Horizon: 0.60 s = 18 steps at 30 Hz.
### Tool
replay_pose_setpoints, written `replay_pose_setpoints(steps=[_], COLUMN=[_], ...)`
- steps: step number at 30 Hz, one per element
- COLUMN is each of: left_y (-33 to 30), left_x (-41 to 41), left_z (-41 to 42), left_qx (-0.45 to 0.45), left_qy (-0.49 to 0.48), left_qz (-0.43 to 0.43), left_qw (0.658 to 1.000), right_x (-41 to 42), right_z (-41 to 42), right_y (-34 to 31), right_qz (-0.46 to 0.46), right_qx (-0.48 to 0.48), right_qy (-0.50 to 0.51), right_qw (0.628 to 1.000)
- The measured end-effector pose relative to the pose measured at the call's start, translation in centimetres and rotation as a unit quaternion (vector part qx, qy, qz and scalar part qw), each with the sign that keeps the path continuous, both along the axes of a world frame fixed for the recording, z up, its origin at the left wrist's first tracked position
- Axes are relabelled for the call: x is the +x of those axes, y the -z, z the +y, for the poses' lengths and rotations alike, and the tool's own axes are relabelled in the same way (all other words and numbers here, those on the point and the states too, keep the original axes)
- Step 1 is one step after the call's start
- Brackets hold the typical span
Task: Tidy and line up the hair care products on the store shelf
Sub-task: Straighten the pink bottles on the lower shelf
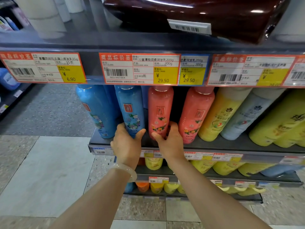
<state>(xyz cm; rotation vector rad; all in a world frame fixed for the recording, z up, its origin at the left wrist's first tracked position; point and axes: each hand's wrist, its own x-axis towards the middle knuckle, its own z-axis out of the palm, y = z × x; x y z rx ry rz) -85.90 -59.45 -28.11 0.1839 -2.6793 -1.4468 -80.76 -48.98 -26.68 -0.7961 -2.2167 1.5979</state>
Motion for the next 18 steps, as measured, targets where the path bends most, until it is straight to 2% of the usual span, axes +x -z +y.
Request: replay_pose_setpoints(steps=[5, 8, 10, 14, 16, 18], left_y=[-0.1, 0.0, 0.2, -0.2, -0.4, -0.4], left_x=[-0.1, 0.0, 0.5, 2.5, 2.9, 2.8], left_z=[0.5, 0.0, -0.7, -2.6, -3.5, -3.9], left_qx=[-0.020, -0.015, -0.001, 0.054, 0.058, 0.050], left_qy=[-0.010, 0.013, 0.035, 0.013, -0.023, -0.007], left_qz=[0.004, -0.002, 0.007, 0.062, 0.093, 0.100], left_qw=[1.000, 1.000, 0.999, 0.997, 0.994, 0.994], right_x=[-0.4, 0.9, 3.3, 6.7, 6.3, 5.4], right_z=[-0.1, -0.2, -0.1, 2.0, 3.5, 4.4], right_y=[0.0, -0.3, -0.1, 1.0, 0.9, 0.5], right_qz=[-0.019, -0.010, 0.016, 0.033, 0.009, -0.006], right_qx=[0.019, -0.006, -0.025, 0.031, 0.038, 0.041], right_qy=[0.001, 0.013, 0.056, 0.163, 0.160, 0.130], right_qw=[1.000, 1.000, 0.998, 0.986, 0.986, 0.991])
